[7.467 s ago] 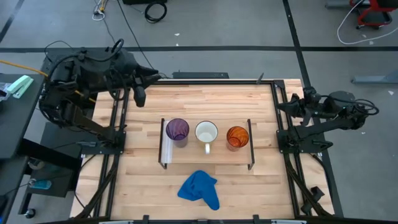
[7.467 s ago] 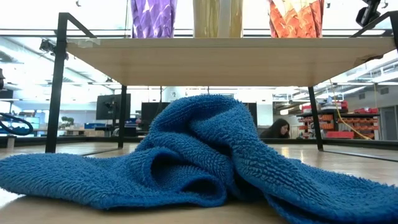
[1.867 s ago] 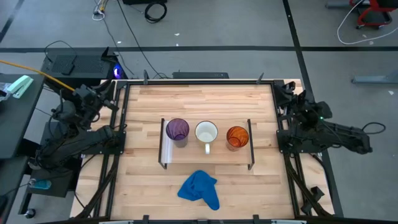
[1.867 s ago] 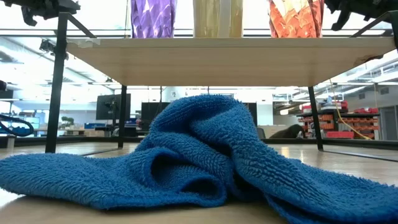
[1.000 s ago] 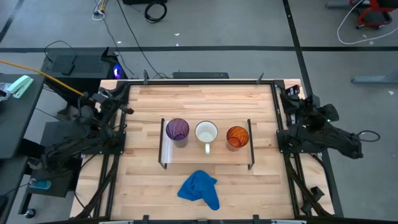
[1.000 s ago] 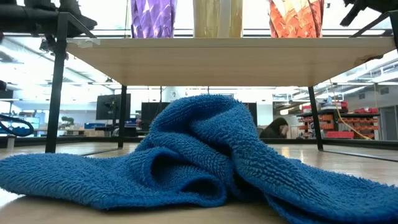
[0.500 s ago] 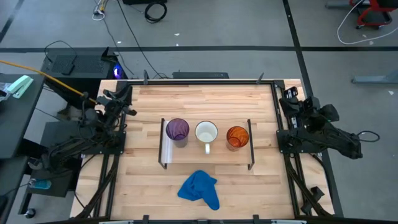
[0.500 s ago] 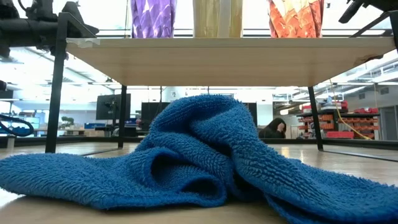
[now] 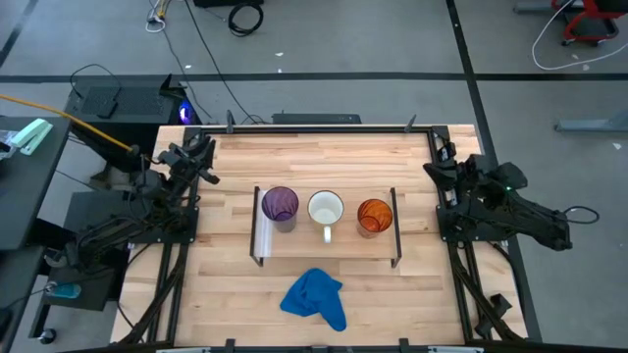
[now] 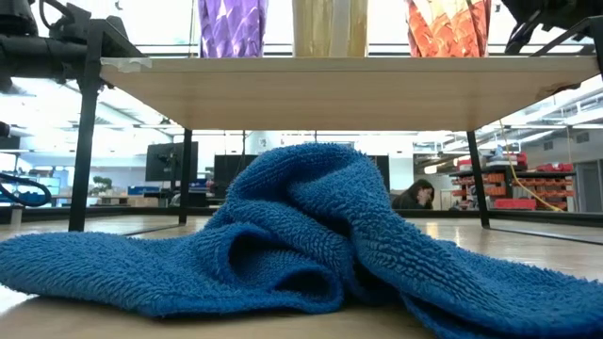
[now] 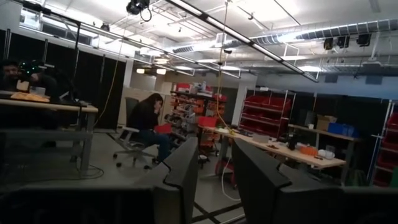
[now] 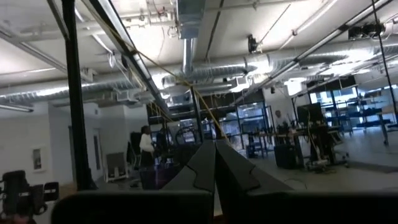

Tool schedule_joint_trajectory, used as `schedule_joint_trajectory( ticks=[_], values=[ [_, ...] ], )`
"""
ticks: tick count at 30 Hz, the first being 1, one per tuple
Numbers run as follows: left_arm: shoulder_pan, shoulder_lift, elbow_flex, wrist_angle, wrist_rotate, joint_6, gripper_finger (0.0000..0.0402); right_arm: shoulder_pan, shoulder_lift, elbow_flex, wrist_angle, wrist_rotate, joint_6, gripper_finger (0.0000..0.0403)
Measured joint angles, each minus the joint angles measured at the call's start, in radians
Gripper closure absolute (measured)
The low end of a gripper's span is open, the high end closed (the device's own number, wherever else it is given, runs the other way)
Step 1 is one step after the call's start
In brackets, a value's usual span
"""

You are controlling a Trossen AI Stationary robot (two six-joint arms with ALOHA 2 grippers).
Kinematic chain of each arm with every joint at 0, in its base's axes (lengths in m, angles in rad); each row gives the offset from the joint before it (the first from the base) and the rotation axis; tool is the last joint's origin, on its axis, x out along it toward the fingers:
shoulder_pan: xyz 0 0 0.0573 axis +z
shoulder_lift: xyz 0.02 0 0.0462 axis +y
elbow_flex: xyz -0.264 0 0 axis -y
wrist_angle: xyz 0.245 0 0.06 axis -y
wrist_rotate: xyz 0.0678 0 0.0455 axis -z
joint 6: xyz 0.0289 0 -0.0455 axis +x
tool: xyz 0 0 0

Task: Stack small to large cups/mugs on shelf
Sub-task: Return to Home Position

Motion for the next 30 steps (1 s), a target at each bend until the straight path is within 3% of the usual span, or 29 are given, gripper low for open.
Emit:
schedule_joint_trajectory(
  ticks=[4, 10, 19, 30],
  values=[
    [0.0, 0.0, 0.0, -0.003, 0.0, 0.0, 0.0294, 0.0, 0.0, -0.017, 0.037, 0.012, -0.009, 0.0389],
    [0.0, 0.0, 0.0, -0.019, 0.0, -0.006, 0.0294, 0.0, 0.0, -0.094, 0.236, 0.027, -0.003, 0.0389],
    [0.0, 0.0, 0.0, -0.057, 0.0, -0.033, 0.0294, 0.0, 0.0, -0.19, 0.298, 0.027, 0.052, 0.0389],
    [0.0, 0.0, 0.001, -0.171, 0.0, -0.077, 0.0294, 0.0, 0.001, -0.193, 0.182, 0.027, 0.067, 0.0389]
  ],
)
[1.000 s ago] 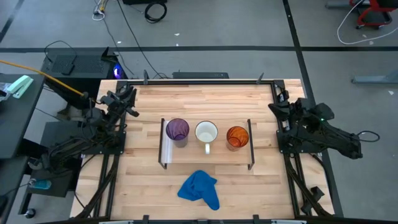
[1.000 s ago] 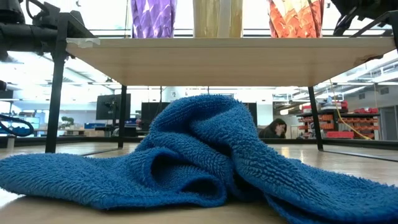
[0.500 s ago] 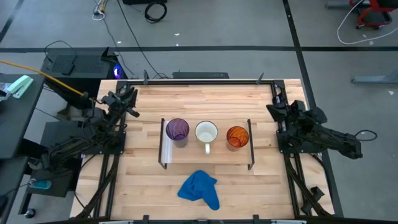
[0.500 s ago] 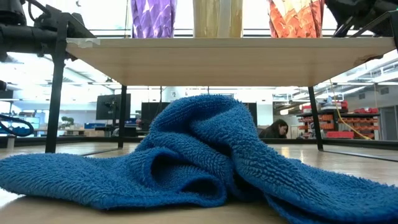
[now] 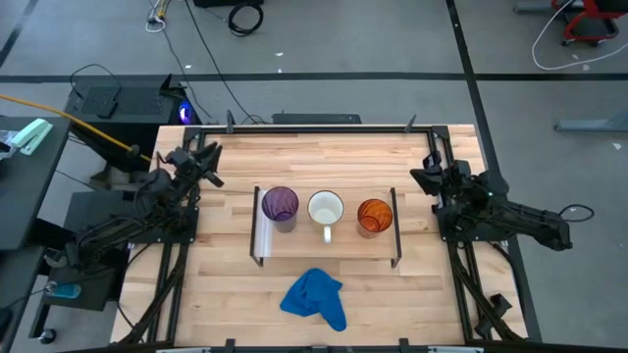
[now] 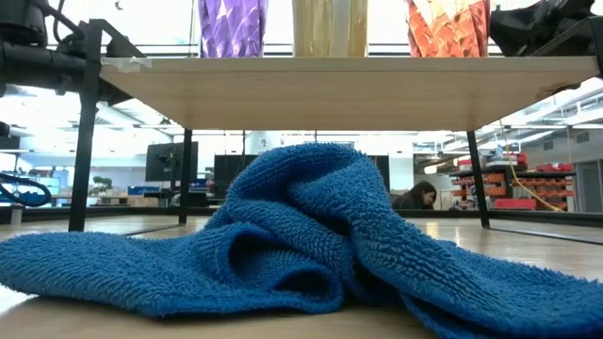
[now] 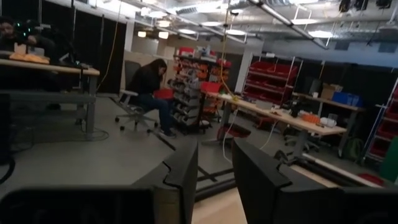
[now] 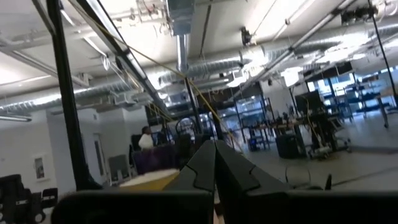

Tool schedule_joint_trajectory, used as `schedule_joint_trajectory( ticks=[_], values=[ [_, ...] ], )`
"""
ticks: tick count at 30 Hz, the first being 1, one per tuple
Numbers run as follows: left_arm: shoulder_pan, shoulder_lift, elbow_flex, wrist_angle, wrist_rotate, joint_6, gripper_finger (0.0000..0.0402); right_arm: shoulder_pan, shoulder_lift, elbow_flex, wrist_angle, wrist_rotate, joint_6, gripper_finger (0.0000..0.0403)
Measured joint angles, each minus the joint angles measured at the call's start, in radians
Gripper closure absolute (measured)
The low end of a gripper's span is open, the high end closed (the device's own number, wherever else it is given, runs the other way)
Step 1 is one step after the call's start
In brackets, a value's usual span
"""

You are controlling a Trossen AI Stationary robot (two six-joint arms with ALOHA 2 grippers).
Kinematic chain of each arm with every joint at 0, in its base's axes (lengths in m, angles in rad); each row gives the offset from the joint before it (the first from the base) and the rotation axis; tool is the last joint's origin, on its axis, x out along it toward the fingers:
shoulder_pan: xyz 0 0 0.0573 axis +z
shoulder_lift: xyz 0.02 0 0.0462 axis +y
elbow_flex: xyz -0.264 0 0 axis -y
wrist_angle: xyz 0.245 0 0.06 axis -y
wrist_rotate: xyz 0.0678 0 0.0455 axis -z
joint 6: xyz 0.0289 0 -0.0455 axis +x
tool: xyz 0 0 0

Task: Stack small to large cups/mugs on shelf
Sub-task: Return to Home Position

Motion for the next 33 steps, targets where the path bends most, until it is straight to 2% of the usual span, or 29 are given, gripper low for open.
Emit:
schedule_joint_trajectory(
  ticks=[11, 20, 27, 33],
  values=[
    [0.0, 0.002, 0.0, -0.099, 0.0, -0.004, 0.0294, 0.0, 0.0, 0.0, -0.185, 0.007, -0.057, 0.0389],
    [0.0, 0.002, 0.0, -0.194, 0.0, -0.002, 0.0294, 0.0, 0.0, 0.0, -0.247, 0.007, -0.133, 0.0389],
    [0.0, 0.002, 0.0, -0.197, 0.0, -0.002, 0.0294, 0.0, 0.0, 0.0, -0.377, 0.007, -0.138, 0.0389],
    [0.0, 0.002, 0.0, -0.196, 0.0, -0.001, 0.0294, 0.0, 0.0, 0.0, -0.38, 0.018, -0.174, 0.0389]
  ],
)
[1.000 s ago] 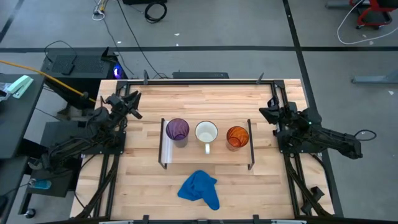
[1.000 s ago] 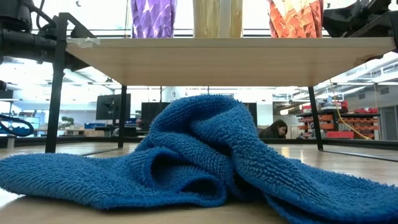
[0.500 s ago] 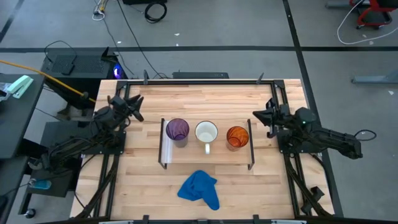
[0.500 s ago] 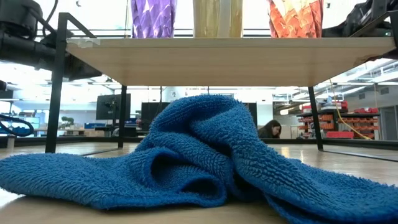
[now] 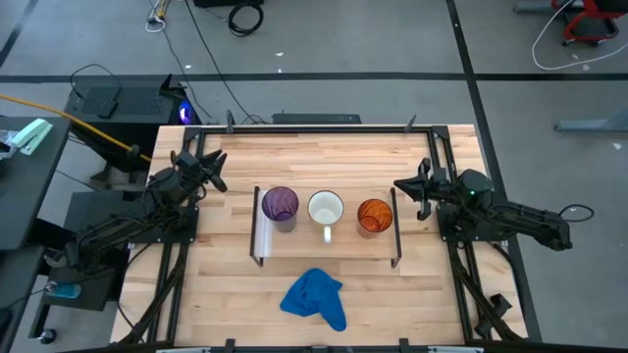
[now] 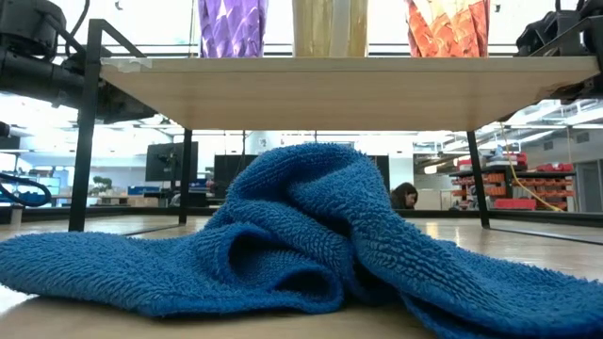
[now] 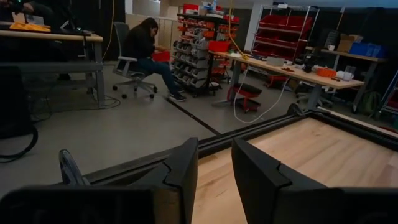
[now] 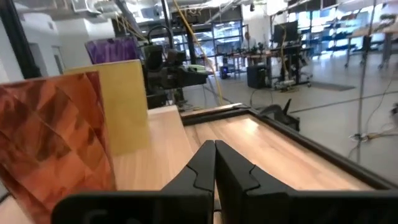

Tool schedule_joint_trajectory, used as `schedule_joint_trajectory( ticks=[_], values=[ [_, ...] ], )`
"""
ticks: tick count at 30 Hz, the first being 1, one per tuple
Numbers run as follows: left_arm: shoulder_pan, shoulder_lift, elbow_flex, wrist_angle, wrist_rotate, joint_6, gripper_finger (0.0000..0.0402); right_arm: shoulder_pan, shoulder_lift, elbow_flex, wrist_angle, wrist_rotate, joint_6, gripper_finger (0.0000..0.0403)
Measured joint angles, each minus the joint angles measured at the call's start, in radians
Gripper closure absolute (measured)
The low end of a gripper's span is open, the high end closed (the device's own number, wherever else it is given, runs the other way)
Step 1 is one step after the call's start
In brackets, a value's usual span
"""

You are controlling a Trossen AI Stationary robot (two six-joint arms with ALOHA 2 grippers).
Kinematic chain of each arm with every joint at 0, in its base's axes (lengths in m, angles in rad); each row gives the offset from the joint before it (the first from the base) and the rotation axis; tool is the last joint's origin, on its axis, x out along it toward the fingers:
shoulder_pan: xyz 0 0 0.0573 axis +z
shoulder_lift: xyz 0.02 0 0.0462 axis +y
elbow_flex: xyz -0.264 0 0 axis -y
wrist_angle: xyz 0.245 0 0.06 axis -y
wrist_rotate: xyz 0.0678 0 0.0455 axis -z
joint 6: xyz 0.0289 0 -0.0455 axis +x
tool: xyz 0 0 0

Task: Stack small to large cups/mugs on shelf
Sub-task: Return to Home Position

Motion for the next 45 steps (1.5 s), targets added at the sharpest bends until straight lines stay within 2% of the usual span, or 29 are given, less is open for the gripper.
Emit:
schedule_joint_trajectory(
  ticks=[13, 18, 45],
  values=[
    [0.0, 0.0, 0.0, 0.001, 0.0, 0.0, 0.0294, 0.0, 0.0, 0.0, 0.0, 0.178, -0.18, 0.0389],
    [0.0, 0.0, 0.0, 0.001, 0.0, 0.0, 0.0294, 0.0, 0.0, 0.0, 0.0, 0.187, -0.252, 0.0389],
    [0.0, 0.0, 0.0, 0.001, 0.0, 0.0, 0.0294, 0.0, 0.0, 0.0, 0.0, 0.187, -0.235, 0.0389]
  ],
)
